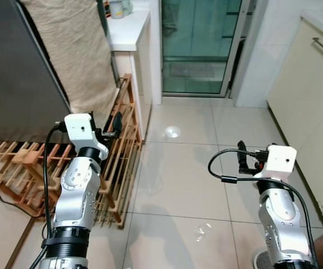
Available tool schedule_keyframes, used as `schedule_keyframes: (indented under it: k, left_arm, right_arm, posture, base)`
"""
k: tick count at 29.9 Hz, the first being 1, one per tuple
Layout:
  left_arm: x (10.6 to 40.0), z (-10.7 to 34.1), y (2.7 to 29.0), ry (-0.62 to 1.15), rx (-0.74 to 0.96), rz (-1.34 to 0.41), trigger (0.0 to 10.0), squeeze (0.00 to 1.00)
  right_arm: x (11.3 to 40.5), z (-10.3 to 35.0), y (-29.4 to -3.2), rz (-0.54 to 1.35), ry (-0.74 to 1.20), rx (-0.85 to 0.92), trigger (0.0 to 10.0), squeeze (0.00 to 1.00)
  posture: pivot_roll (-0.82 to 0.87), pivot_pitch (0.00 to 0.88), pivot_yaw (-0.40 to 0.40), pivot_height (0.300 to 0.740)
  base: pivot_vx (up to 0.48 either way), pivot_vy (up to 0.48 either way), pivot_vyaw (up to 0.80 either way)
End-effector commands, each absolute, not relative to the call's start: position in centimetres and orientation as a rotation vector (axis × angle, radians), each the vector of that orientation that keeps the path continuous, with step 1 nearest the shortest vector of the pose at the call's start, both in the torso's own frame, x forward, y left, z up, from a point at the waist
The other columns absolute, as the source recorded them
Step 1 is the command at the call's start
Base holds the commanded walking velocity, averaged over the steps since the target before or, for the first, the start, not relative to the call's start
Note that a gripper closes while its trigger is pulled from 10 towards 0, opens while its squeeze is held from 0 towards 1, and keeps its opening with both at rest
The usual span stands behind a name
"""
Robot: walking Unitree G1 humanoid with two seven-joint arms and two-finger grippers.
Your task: Restocking fridge
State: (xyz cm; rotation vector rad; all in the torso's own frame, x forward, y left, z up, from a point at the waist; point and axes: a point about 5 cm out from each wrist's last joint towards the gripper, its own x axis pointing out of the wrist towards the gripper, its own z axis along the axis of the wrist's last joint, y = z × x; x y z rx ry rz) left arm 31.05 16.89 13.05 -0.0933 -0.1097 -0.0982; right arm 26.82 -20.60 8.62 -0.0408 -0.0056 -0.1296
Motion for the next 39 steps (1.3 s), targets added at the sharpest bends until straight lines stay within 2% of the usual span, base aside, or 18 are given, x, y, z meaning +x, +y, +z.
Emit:
schedule_keyframes:
  k: [1, 11, 23, 29, 33, 35, 37, 39]
  left_arm:
    - [31.2, 13.3, 17.2, -0.106, -0.051, -0.109, 10.0, 0.0]
    - [31.3, 13.2, 16.3, -0.109, -0.088, -0.145, 10.0, 0.0]
    - [31.4, 13.3, 15.6, -0.108, -0.046, -0.166, 10.0, 0.0]
    - [31.1, 13.6, 16.0, -0.114, -0.013, -0.17, 10.0, 0.0]
    - [30.0, 13.7, 15.6, -0.115, 0.057, -0.21, 10.0, 0.0]
    - [29.1, 14.1, 15.7, -0.128, -0.004, -0.202, 10.0, 0.0]
    - [26.3, 15.8, 17.1, -0.191, -0.033, -0.192, 10.0, 0.0]
    - [25.7, 16.0, 17.5, -0.197, -0.038, -0.184, 10.0, 0.0]
  right_arm:
    - [27.2, 8.8, -19.8, -0.1, -0.01, -0.037, 10.0, 0.0]
    - [27.1, 8.5, -19.7, -0.092, 0.001, -0.043, 10.0, 0.0]
    - [27.2, 8.0, -19.4, -0.079, 0.02, -0.045, 10.0, 0.0]
    - [27.0, 10.4, -19.4, -0.089, -0.086, -0.096, 10.0, 0.0]
    - [25.7, 11.0, -19.6, -0.11, -0.104, -0.105, 10.0, 0.0]
    - [24.6, 12.1, -19.9, -0.146, -0.15, -0.127, 10.0, 0.0]
    - [21.9, 13.9, -20.0, -0.154, -0.204, -0.14, 10.0, 0.0]
    - [21.2, 13.8, -19.9, -0.141, -0.196, -0.144, 10.0, 0.0]
  posture:
    - [-0.06, 0.0, 0.045, 0.74]
    - [-0.07, 0.0, 0.046, 0.74]
    - [-0.07, 0.0, 0.05, 0.74]
    - [-0.07, 0.0, 0.05, 0.74]
    - [-0.06, 0.0, 0.049, 0.74]
    - [-0.06, 0.0, 0.051, 0.74]
    - [-0.05, 0.0, 0.046, 0.74]
    - [-0.05, 0.0, 0.044, 0.74]
  base:
    - [0.0, 0.45, 0.0]
    - [0.283, 0.372, 0.0]
    - [0.0, 0.0, 0.0]
    - [0.0, 0.0, 0.0]
    - [0.0, 0.0, 0.0]
    - [0.0, 0.0, 0.0]
    - [0.0, 0.0, 0.0]
    - [0.0, 0.0, 0.0]
